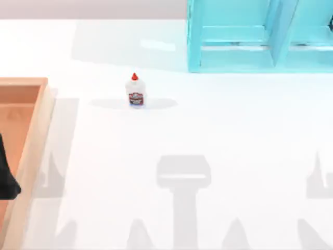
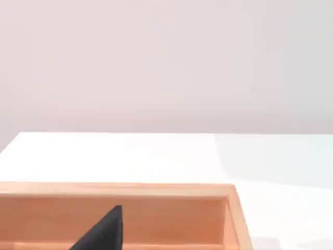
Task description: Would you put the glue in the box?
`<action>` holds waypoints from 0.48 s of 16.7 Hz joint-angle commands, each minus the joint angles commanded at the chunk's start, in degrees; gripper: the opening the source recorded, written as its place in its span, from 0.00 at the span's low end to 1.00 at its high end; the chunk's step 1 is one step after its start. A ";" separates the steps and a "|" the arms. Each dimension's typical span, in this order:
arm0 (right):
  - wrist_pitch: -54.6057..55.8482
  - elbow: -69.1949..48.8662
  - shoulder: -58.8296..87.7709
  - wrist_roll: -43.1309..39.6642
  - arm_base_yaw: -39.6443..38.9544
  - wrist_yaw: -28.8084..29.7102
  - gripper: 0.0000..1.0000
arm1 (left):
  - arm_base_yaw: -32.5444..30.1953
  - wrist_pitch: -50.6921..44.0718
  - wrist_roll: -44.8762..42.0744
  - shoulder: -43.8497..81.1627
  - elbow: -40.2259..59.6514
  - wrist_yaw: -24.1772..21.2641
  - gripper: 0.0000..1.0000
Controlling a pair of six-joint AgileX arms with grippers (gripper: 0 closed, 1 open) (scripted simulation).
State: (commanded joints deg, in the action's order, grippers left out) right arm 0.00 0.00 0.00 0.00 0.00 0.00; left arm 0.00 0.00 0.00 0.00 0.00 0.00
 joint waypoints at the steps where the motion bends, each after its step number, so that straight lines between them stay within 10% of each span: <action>1: 0.00 0.00 0.00 0.00 0.00 0.00 1.00 | 0.00 0.00 0.00 0.00 0.00 0.00 1.00; 8: 0.00 0.00 0.00 0.00 0.00 0.00 1.00 | -3.65 7.79 0.45 11.65 3.25 3.35 1.00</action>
State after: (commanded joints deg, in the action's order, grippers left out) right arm 0.00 0.00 0.00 0.00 0.00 0.00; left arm -3.65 7.79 0.45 11.65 3.25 3.35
